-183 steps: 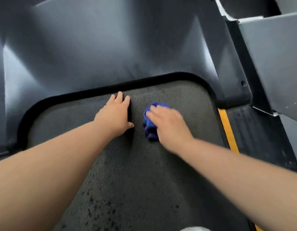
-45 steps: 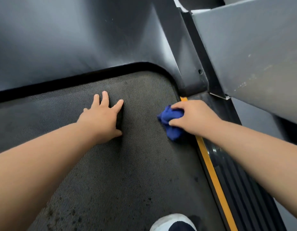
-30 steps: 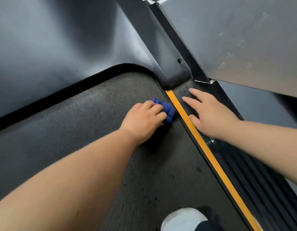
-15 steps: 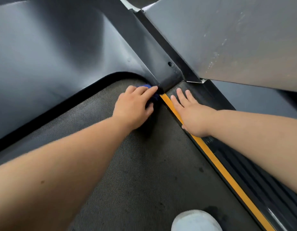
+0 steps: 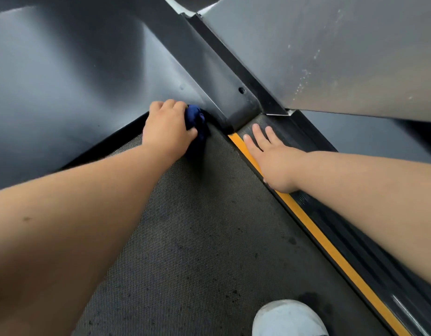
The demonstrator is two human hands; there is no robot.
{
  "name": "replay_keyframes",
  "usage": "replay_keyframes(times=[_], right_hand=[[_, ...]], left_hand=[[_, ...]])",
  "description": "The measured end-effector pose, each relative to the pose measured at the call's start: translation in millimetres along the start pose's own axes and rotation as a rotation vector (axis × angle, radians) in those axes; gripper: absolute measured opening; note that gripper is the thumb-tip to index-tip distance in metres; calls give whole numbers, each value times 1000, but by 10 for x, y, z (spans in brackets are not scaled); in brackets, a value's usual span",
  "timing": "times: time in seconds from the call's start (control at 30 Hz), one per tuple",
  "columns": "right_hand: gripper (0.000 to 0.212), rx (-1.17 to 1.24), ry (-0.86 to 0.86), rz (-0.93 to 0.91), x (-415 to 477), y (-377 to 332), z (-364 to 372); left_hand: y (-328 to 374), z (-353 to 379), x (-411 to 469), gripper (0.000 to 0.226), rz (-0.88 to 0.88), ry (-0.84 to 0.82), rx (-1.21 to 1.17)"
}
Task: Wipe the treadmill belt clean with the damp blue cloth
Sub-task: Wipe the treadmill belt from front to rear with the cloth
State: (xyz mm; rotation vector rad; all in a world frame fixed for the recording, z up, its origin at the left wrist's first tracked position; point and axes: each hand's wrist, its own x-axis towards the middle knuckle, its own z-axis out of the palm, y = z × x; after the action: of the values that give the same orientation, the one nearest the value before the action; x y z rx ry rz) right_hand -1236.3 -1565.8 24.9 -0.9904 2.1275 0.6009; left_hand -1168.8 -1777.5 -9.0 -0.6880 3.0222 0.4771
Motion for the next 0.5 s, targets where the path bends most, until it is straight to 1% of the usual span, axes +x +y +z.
replay_keyframes(times=[0.1, 0.2, 0.23, 0.27, 0.33, 0.37, 0.4, 0.43, 0.47, 0.5], right_hand=[[99, 6, 11, -5, -9, 16, 4], [100, 19, 26, -10, -10, 4, 9], [100, 15, 30, -12, -6, 5, 16], [99, 11, 34, -14, -8, 10, 27], [97, 1, 43, -20, -25, 30, 30], [97, 1, 48, -25, -30, 34, 27], [97, 11, 49, -31, -28, 32, 22], [98, 25, 46, -33, -30, 31, 17], [99, 36, 46, -32, -31, 32, 17], [100, 43, 50, -31, -25, 36, 21]], left_hand=[[43, 163, -15, 38, -12, 44, 20], [176, 276, -90, 29, -129, 98, -52], [229, 311, -152, 26, -125, 98, -63], [288, 356, -246, 23, -71, 99, -72], [394, 420, -465, 19, 135, 61, -112], [387, 411, -523, 21, 241, 5, -115], [334, 358, -505, 23, 308, -51, -85], [246, 282, -427, 24, 302, -82, -24], [134, 220, -308, 24, 220, -48, 17], [10, 151, -168, 22, 80, 22, 36]])
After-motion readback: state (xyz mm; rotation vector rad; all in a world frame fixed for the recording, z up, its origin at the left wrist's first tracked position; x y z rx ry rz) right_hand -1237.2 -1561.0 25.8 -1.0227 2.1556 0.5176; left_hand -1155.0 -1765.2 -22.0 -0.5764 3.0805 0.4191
